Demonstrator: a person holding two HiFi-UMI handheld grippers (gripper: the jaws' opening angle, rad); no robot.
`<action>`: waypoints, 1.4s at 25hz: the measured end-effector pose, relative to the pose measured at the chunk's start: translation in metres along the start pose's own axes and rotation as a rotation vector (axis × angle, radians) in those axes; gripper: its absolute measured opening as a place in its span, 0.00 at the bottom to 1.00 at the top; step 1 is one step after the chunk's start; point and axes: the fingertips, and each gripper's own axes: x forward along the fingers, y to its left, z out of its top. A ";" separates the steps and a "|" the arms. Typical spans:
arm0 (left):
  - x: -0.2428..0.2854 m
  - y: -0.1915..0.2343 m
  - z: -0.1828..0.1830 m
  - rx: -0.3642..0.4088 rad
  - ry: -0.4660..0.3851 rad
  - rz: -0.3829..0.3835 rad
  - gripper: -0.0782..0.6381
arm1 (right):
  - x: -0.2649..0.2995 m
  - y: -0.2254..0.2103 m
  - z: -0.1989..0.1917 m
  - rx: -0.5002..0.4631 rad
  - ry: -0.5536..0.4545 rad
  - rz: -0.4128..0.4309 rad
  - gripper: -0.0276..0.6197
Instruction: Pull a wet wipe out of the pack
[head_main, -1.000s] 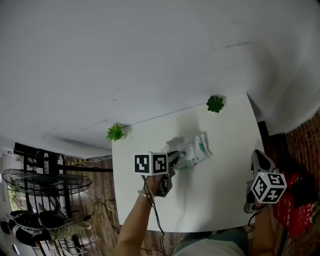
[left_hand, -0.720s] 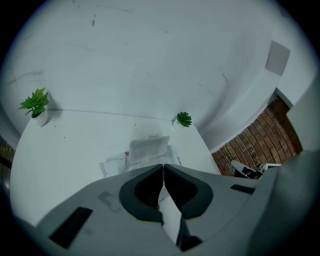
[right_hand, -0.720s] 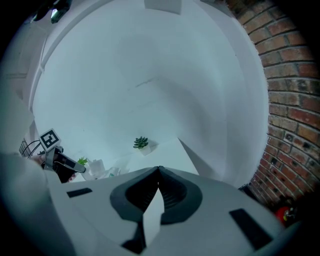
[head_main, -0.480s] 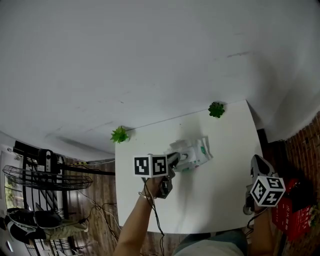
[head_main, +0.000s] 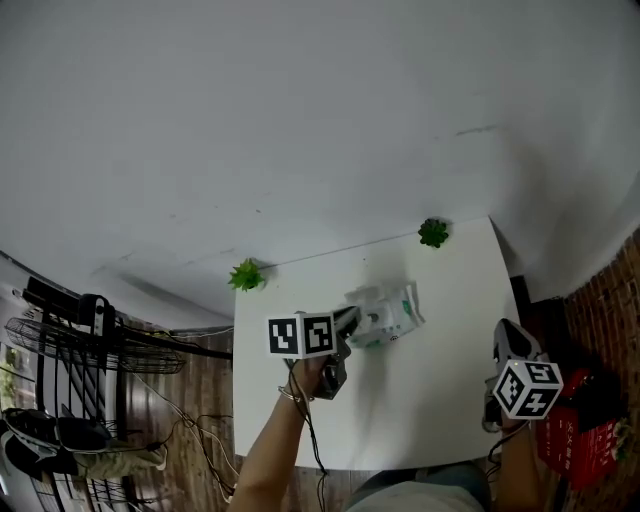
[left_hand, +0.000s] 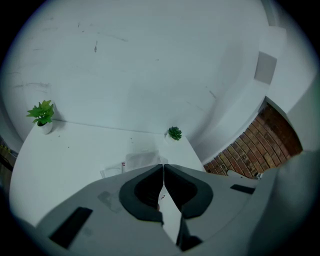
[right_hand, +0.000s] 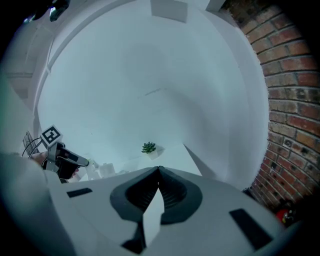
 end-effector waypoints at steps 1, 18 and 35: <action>-0.003 -0.001 0.001 0.002 -0.009 -0.003 0.13 | -0.002 0.002 0.000 -0.003 -0.002 0.002 0.04; -0.079 -0.031 0.007 -0.006 -0.227 -0.093 0.14 | -0.029 0.047 0.010 -0.102 -0.023 0.071 0.04; -0.168 -0.008 -0.011 0.068 -0.682 0.170 0.14 | -0.038 0.108 0.031 -0.290 -0.039 0.187 0.04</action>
